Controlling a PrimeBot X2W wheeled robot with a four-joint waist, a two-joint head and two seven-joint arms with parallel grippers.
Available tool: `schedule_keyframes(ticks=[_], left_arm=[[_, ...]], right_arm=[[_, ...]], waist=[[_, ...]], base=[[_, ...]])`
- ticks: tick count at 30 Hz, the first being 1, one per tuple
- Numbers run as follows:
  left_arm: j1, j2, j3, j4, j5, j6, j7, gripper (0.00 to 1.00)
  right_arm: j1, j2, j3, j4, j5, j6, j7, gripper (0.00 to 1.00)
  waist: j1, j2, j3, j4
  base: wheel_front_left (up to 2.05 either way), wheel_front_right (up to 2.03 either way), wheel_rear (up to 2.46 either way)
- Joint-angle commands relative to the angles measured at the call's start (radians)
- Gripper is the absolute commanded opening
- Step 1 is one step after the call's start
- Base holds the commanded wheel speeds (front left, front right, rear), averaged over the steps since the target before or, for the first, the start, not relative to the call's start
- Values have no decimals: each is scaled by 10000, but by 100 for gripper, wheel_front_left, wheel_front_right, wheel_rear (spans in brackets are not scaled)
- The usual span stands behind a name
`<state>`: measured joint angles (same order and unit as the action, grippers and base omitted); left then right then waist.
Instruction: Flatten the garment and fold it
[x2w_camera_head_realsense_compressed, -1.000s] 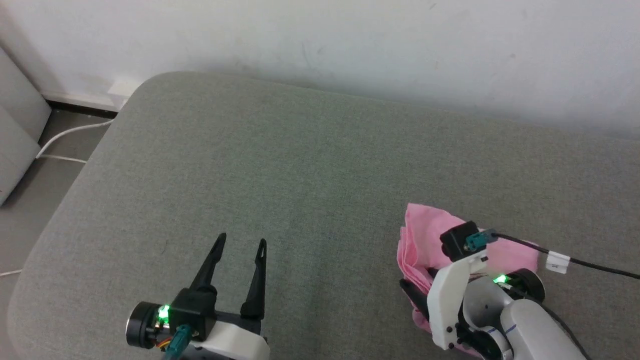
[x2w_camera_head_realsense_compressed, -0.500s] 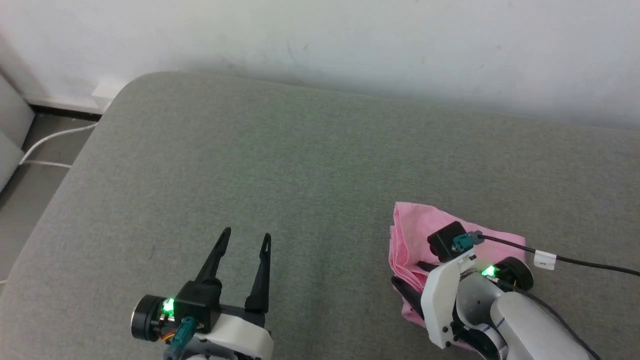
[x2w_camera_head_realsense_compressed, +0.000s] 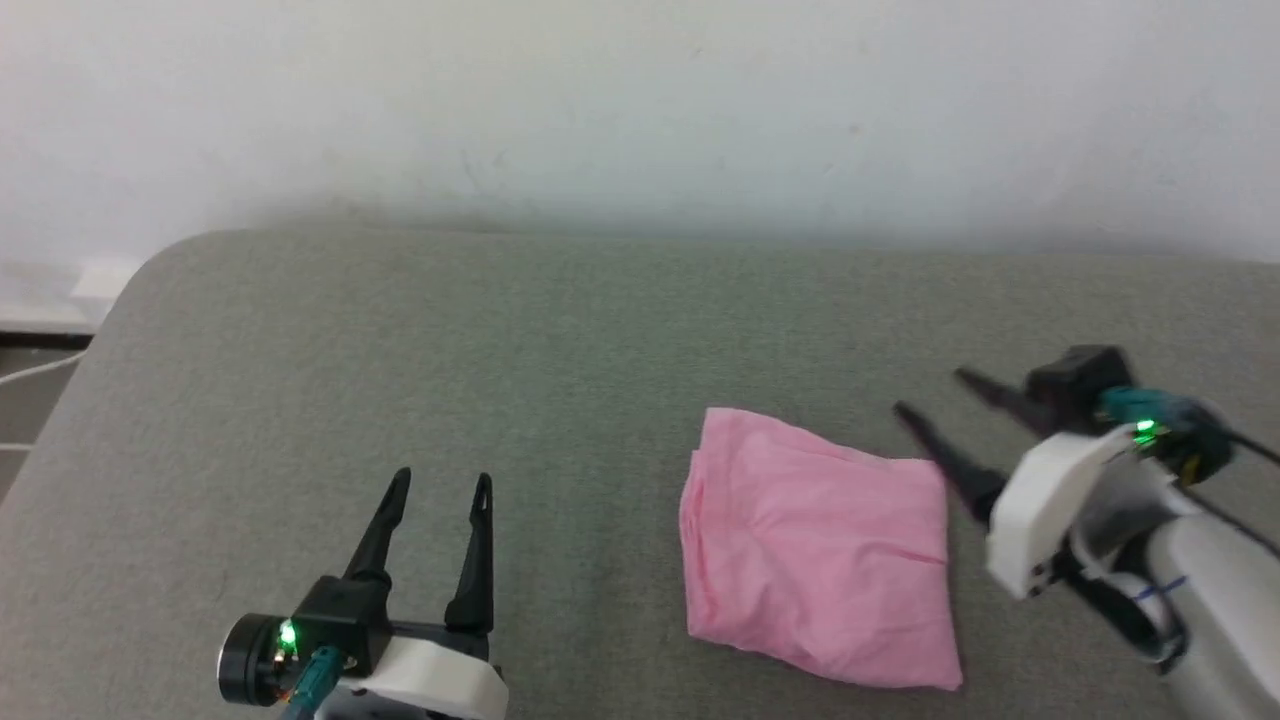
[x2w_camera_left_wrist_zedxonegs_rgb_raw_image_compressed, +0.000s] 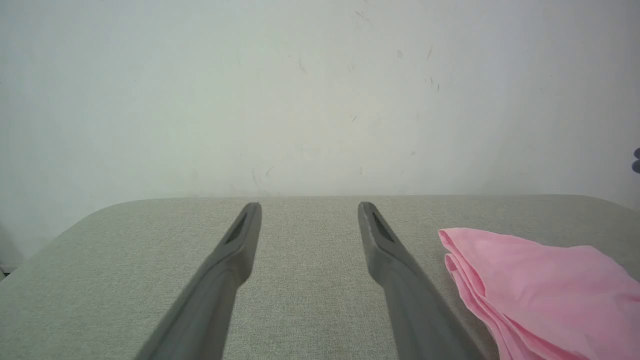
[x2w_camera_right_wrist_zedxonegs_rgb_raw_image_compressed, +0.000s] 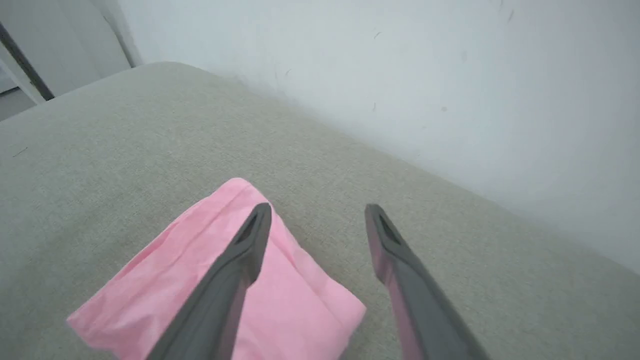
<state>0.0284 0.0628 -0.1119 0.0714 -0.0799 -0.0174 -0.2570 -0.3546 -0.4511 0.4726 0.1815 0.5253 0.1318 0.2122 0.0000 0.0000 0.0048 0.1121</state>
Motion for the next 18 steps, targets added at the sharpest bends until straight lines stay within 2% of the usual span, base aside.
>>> schedule_keyframes(ticks=[1, 5, 9, 11, 15, 18], left_arm=[[81, -36, 71, -61, -91, -64, -47, 100], [109, -56, 230, -232, -162, -77, -47, 100], [100, -75, 328, -386, -217, -105, -47, 100], [104, -83, 345, -443, -226, -131, -47, 100], [117, -94, 348, -490, -216, -201, -47, 100], [207, -102, 316, -531, -205, -213, -47, 100]], right_arm=[[-69, -165, -167, -93, -161, -11, -230, 100], [313, -608, -1199, -412, -1035, -11, -1214, 100], [1093, -387, -2608, -698, -1811, -11, -2097, 100], [1598, -73, -3367, -929, -2168, -11, -2504, 100], [2710, 953, -4689, -1617, -2602, -11, -3159, 100], [3469, 1754, -5278, -2180, -2898, -11, -3558, 100]], waist=[[0, 0, -218, -434], [0, 0, -211, -707], [0, 0, -141, -862], [0, 0, -104, -907], [0, 0, -32, -957], [0, 0, -7, -982]], base=[[0, 0, 0], [0, 0, 0], [0, 0, 0], [0, 0, 0], [0, 0, 0], [0, 0, 0]])
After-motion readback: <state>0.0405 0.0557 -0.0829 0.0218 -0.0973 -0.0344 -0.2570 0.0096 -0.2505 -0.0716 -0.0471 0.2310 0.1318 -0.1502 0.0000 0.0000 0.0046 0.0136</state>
